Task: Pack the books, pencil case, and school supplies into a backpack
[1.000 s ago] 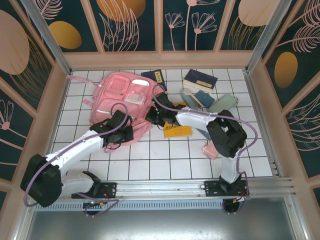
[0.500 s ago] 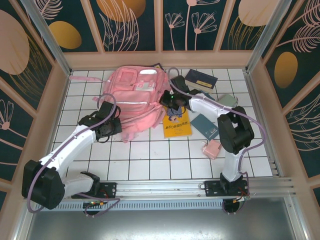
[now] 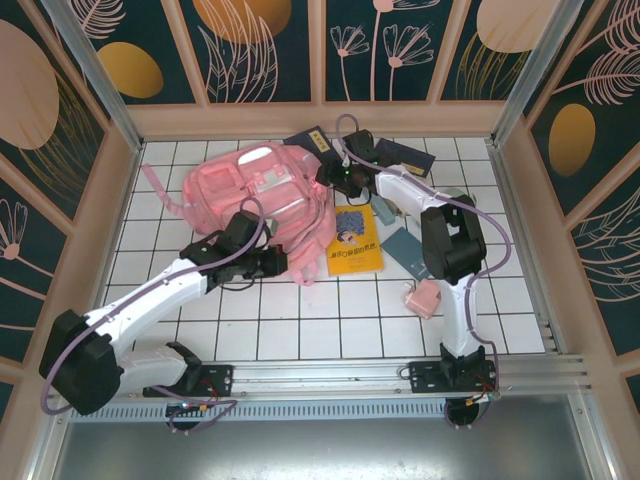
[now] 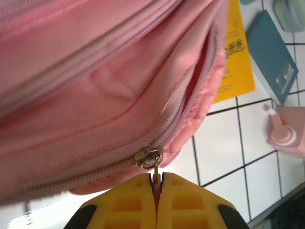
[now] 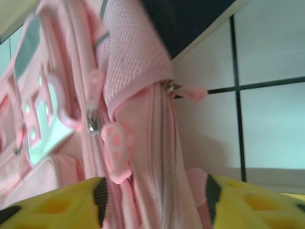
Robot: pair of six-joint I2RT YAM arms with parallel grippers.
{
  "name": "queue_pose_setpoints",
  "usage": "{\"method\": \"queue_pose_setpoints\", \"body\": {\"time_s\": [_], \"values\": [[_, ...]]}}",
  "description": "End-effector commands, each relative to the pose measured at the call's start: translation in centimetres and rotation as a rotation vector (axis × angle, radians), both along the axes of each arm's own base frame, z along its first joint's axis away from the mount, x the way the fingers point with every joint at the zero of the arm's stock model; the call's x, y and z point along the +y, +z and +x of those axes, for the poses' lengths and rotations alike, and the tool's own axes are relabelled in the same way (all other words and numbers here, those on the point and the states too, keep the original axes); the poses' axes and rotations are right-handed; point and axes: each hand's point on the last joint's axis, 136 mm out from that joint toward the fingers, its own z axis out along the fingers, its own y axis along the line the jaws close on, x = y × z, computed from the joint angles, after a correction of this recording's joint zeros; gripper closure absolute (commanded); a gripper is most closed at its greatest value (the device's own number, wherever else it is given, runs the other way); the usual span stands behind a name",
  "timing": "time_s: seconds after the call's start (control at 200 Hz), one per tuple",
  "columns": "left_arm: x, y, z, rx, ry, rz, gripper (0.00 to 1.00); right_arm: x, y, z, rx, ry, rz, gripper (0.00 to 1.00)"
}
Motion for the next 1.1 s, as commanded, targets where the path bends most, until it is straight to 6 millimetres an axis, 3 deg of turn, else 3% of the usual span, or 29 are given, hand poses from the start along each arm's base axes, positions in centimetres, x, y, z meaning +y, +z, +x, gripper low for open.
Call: {"method": "queue_pose_setpoints", "body": {"time_s": [0.0, 0.11, 0.27, 0.38, 0.505, 0.605, 0.73, 0.971, 1.091], "values": [[-3.9, 1.8, 1.0, -0.026, -0.040, -0.131, 1.00, -2.0, 3.7, -0.3, -0.065, -0.063, -0.036, 0.35], [-5.6, 1.1, 1.2, -0.019, -0.082, -0.119, 1.00, -3.5, 4.1, -3.2, -0.028, -0.104, -0.046, 0.33], [-6.5, 0.1, 1.7, -0.013, -0.110, -0.105, 1.00, -3.3, 2.9, -9.1, 0.059, -0.118, -0.034, 0.31], [-6.6, -0.2, 1.5, -0.009, -0.128, -0.101, 1.00, -0.8, 1.1, -13.6, 0.127, -0.080, -0.024, 0.31], [-6.6, -0.6, 1.3, 0.000, -0.138, -0.098, 1.00, 1.8, -0.9, -16.7, 0.211, -0.048, 0.001, 0.31], [-6.5, -0.9, 1.1, 0.002, -0.140, -0.091, 1.00, 2.9, -2.2, -17.9, 0.253, -0.050, -0.007, 0.31], [-5.9, -1.1, 1.0, 0.000, -0.126, -0.076, 1.00, 2.6, -3.2, -18.6, 0.291, -0.086, -0.071, 0.32], [-5.7, -1.8, 1.1, 0.002, -0.105, -0.071, 1.00, 0.5, -0.8, -18.6, 0.233, -0.138, -0.142, 0.31], [-5.7, -1.9, 1.2, -0.001, -0.106, -0.065, 1.00, 0.0, -1.5, -19.7, 0.283, -0.149, -0.159, 0.31]]}}
